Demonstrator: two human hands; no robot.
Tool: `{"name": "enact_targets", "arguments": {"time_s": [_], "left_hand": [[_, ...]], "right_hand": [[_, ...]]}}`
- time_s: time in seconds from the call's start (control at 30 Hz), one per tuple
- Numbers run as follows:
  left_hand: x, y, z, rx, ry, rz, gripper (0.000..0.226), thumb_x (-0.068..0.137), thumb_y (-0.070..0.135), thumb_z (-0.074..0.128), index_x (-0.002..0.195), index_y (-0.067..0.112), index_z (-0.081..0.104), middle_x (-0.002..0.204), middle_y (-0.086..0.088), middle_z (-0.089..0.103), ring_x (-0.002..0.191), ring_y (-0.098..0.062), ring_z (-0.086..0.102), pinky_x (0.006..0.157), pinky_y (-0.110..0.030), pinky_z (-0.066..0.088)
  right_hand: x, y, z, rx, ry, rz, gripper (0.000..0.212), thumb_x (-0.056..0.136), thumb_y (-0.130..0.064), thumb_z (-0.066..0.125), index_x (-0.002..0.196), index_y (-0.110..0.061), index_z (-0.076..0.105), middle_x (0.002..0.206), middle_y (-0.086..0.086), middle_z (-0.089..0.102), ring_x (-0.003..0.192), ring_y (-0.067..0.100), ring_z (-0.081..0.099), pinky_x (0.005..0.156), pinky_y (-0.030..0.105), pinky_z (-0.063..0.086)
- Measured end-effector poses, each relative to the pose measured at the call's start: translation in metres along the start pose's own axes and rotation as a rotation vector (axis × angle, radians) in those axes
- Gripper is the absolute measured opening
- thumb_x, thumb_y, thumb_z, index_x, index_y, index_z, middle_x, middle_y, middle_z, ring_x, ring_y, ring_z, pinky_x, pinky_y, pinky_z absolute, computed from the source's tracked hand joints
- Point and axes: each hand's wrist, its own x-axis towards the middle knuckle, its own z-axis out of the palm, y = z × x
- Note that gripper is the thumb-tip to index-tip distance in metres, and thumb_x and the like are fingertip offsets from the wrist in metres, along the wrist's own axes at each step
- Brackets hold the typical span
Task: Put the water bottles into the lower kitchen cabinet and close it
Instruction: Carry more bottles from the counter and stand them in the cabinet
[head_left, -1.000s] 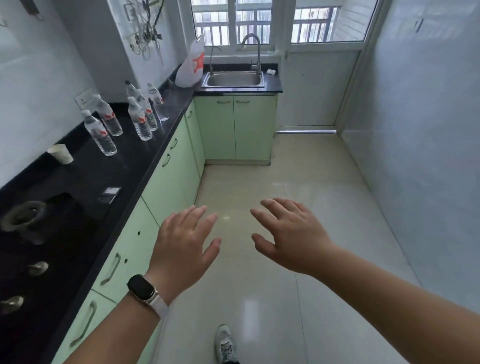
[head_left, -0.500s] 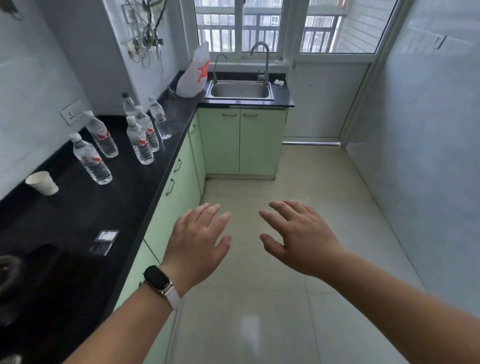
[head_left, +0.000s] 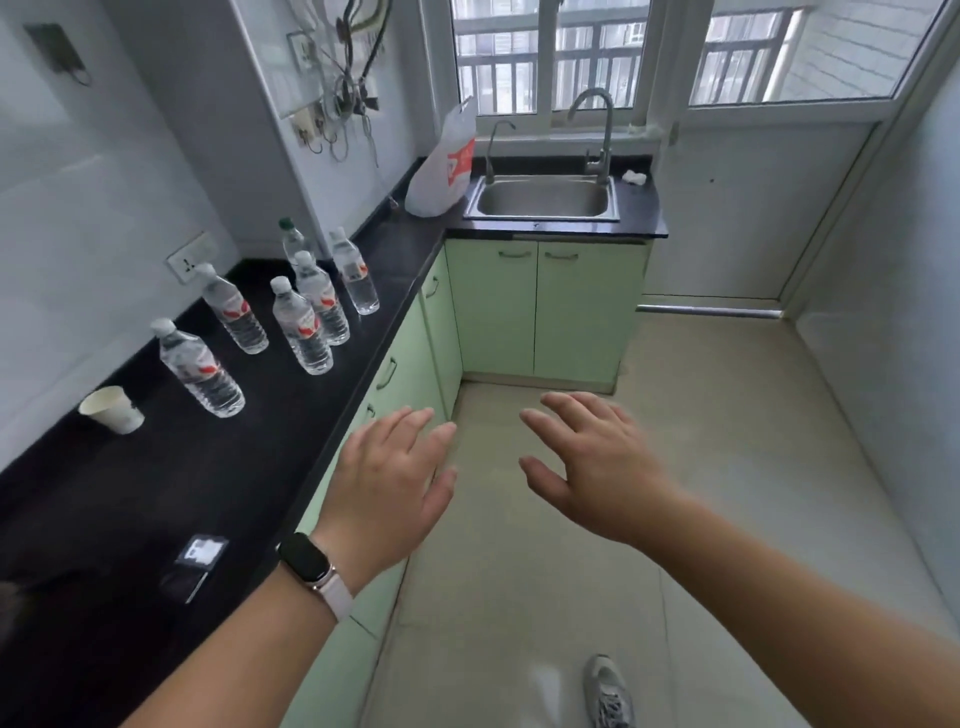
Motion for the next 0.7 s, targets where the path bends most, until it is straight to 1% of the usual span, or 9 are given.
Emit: {"name": "enact_targets", "arguments": {"time_s": [0.13, 0.33, 0.5, 0.7], "left_hand": [[0.055, 0.008, 0.011, 0.032, 0.001, -0.076, 0.046, 0.092, 0.043, 0.047, 0.125, 0.018, 0.066, 0.128, -0.008, 0.065, 0.122, -0.032, 0.059, 0.102, -0.053, 0.046], [0.12, 0.016, 0.03, 0.097, 0.019, -0.196, 0.047, 0.092, 0.043, 0.047, 0.123, 0.015, 0.068, 0.127, -0.01, 0.066, 0.121, -0.034, 0.06, 0.099, -0.055, 0.048], [0.136, 0.008, 0.038, 0.132, -0.024, -0.289, 0.046, 0.092, 0.043, 0.048, 0.125, 0.016, 0.066, 0.128, -0.008, 0.065, 0.123, -0.032, 0.058, 0.1, -0.053, 0.047], [0.153, -0.035, 0.056, 0.152, -0.028, -0.381, 0.046, 0.091, 0.042, 0.048, 0.123, 0.016, 0.069, 0.127, -0.009, 0.066, 0.121, -0.034, 0.059, 0.099, -0.052, 0.048]], "right_hand": [[0.052, 0.053, 0.006, 0.029, -0.017, -0.082, 0.052, 0.087, -0.054, 0.047, 0.122, -0.02, 0.066, 0.122, 0.007, 0.065, 0.113, 0.032, 0.059, 0.093, 0.04, 0.048], [0.124, 0.118, 0.016, 0.098, -0.046, -0.205, 0.054, 0.089, -0.055, 0.042, 0.126, -0.02, 0.063, 0.126, 0.008, 0.063, 0.118, 0.031, 0.056, 0.099, 0.043, 0.045], [0.169, 0.13, 0.033, 0.168, -0.092, -0.282, 0.055, 0.09, -0.055, 0.042, 0.129, -0.021, 0.06, 0.128, 0.006, 0.061, 0.12, 0.03, 0.054, 0.1, 0.044, 0.043], [0.225, 0.121, 0.067, 0.196, -0.139, -0.342, 0.053, 0.091, -0.055, 0.043, 0.131, -0.023, 0.057, 0.13, 0.005, 0.06, 0.122, 0.03, 0.053, 0.102, 0.043, 0.041]]}}
